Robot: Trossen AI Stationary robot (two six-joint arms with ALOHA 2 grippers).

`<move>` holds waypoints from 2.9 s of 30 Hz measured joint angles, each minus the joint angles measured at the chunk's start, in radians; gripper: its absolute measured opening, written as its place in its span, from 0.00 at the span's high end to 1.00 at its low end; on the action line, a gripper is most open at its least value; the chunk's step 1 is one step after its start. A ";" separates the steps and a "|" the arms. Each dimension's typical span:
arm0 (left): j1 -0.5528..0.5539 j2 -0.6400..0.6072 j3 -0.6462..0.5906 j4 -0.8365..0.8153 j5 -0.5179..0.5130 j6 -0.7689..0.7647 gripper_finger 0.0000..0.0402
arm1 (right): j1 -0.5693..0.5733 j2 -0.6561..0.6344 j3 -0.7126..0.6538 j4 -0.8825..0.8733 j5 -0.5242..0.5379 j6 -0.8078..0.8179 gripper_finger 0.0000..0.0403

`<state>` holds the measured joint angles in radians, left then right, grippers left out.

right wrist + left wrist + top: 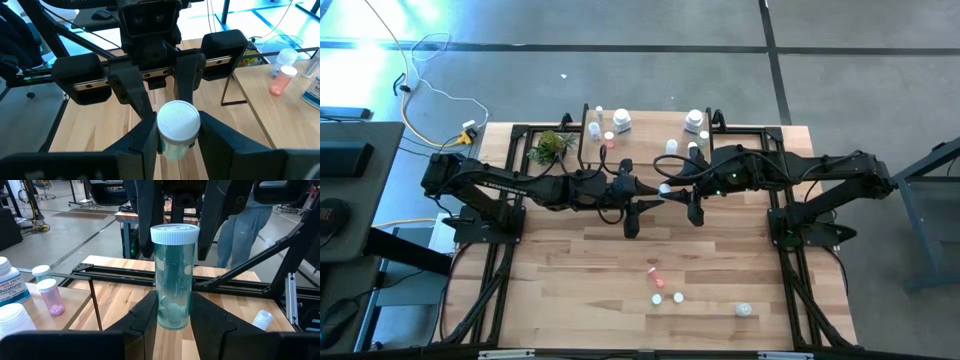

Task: Pick and place medicine bottles onto shelf by color
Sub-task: Put the top blue pill bottle on the shelf

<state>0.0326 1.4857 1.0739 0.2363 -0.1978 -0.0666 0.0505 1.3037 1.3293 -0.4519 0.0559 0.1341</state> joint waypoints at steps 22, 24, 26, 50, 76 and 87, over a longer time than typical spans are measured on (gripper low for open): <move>0.000 0.000 -0.001 -0.006 -0.003 0.018 0.58 | 0.000 0.001 0.001 -0.021 0.014 0.019 0.73; 0.000 0.000 -0.001 -0.007 -0.019 0.018 0.54 | 0.000 0.001 0.001 -0.024 0.022 0.019 0.73; 0.000 0.000 -0.001 -0.007 -0.042 0.018 0.51 | 0.000 0.001 0.001 -0.024 0.028 0.019 0.73; 0.150 -0.123 -0.001 -0.166 -0.026 -0.021 0.44 | -0.184 0.001 0.001 0.058 0.050 -0.031 0.73; 0.457 -0.203 -0.001 -0.226 0.149 0.156 0.44 | -0.577 0.000 0.001 0.318 0.050 -0.116 0.73; 0.564 -0.215 -0.001 -0.225 0.172 0.183 0.44 | -0.620 0.027 0.045 0.307 0.036 -0.143 0.73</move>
<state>0.5961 1.2705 1.0733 0.0109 -0.0254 0.1165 -0.5695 1.3302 1.3739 -0.1444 0.0921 -0.0086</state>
